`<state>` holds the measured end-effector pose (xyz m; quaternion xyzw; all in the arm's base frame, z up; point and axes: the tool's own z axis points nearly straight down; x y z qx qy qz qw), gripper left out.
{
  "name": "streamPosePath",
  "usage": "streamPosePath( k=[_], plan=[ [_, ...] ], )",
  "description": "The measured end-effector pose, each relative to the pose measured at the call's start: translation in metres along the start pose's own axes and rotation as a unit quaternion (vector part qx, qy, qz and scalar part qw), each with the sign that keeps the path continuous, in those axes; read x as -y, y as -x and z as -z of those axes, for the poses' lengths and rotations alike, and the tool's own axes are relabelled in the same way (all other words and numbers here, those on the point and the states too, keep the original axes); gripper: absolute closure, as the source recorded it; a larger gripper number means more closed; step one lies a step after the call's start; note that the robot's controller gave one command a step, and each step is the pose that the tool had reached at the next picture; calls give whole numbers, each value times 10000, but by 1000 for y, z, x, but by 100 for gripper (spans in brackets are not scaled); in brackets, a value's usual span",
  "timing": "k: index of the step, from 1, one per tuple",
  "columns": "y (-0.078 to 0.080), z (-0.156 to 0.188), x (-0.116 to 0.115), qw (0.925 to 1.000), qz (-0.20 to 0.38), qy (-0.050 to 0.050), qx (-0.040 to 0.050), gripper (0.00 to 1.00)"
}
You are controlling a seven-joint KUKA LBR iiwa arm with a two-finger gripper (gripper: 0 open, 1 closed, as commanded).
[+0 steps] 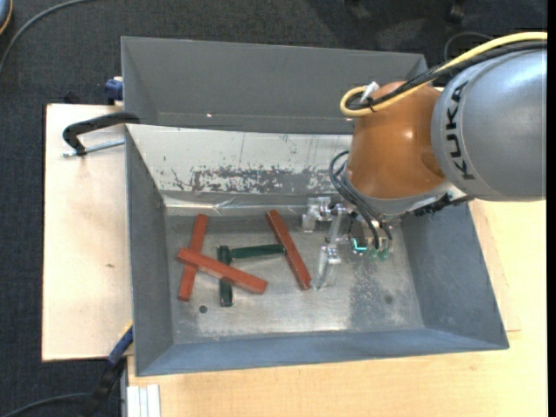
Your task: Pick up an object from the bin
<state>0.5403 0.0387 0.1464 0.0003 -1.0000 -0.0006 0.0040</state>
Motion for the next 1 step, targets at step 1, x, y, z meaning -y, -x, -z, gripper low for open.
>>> streamPosePath(
  k=[1],
  plan=[
    [61, -79, -70, 9994, -337, 21, 60, 0]
  ],
)
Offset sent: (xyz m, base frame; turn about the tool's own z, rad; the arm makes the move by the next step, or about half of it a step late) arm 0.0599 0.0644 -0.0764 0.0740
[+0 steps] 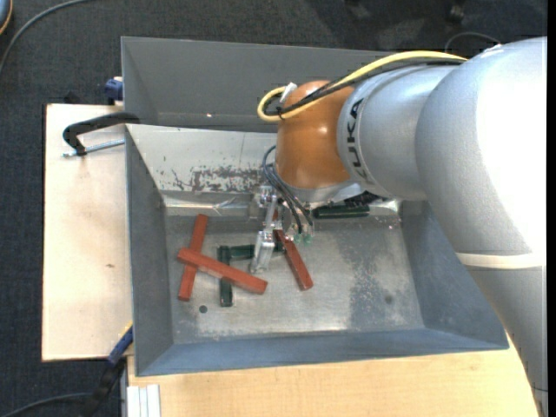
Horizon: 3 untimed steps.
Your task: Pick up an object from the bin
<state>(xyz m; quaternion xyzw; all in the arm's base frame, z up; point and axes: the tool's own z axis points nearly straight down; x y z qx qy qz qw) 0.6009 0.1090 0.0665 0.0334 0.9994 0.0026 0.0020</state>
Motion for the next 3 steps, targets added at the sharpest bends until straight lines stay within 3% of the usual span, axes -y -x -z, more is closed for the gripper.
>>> streamPosePath(
  k=[1, 2, 3],
  plan=[
    [1, 5, 4, 10000, -25, -12, 6, 100],
    [1, 5, 4, 10000, -26, -11, 6, 0],
    [1, 5, 4, 10000, -26, -12, 5, 100]
  ],
)
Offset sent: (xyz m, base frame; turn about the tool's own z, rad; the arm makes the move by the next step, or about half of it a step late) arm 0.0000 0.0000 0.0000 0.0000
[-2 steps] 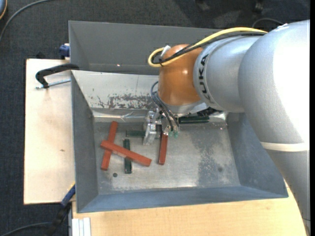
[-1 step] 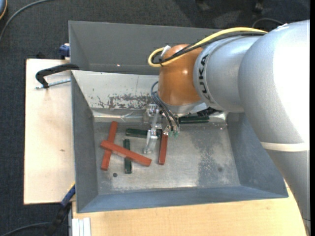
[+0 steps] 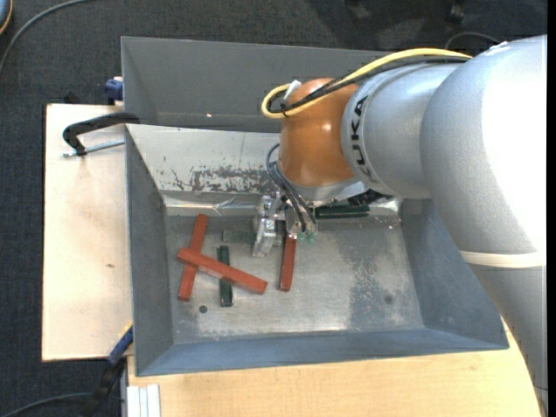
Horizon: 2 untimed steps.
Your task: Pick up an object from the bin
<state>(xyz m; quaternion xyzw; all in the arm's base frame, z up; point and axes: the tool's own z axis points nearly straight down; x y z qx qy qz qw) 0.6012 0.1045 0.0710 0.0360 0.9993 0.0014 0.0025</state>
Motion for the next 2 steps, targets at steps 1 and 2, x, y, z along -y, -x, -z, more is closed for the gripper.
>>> streamPosePath(
  k=[1, 2],
  plan=[
    [0, 0, 0, 10000, -1, 1, 0, 0],
    [0, 0, 0, 10000, 0, 0, -1, 100]
  ],
)
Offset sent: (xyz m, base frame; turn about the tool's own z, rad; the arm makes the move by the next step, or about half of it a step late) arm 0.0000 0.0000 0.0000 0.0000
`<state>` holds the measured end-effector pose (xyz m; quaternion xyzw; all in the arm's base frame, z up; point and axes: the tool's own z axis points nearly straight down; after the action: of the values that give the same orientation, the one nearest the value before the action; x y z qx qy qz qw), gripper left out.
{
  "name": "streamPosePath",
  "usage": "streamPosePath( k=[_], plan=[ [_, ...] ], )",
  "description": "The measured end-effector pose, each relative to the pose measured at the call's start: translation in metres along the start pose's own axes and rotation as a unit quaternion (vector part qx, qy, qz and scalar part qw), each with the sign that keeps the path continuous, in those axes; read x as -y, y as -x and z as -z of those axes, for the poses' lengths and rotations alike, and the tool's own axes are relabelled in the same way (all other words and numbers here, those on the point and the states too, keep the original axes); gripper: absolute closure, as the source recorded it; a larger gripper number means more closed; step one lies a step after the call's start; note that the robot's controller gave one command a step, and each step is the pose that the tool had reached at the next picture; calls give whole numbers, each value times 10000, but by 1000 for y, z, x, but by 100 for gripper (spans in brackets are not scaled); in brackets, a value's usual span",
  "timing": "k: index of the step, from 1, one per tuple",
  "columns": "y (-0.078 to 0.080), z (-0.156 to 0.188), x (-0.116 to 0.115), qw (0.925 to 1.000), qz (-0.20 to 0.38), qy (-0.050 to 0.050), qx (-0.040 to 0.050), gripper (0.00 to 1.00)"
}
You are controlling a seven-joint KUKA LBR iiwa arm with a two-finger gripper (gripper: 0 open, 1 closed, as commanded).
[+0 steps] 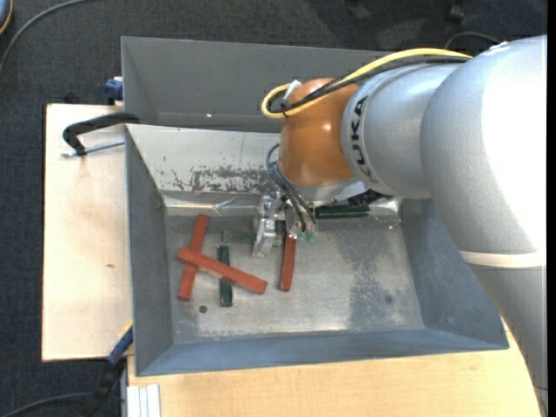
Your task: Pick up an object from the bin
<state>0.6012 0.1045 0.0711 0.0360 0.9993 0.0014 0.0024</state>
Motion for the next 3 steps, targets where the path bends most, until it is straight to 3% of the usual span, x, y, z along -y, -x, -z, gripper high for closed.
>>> streamPosePath(
  k=[1, 2, 3],
  plan=[
    [0, 0, 0, 10000, -1, 1, 0, 0],
    [0, 0, 0, 10000, -1, 0, 0, 100],
    [0, 0, 0, 10000, -2, 1, 0, 0]
  ],
)
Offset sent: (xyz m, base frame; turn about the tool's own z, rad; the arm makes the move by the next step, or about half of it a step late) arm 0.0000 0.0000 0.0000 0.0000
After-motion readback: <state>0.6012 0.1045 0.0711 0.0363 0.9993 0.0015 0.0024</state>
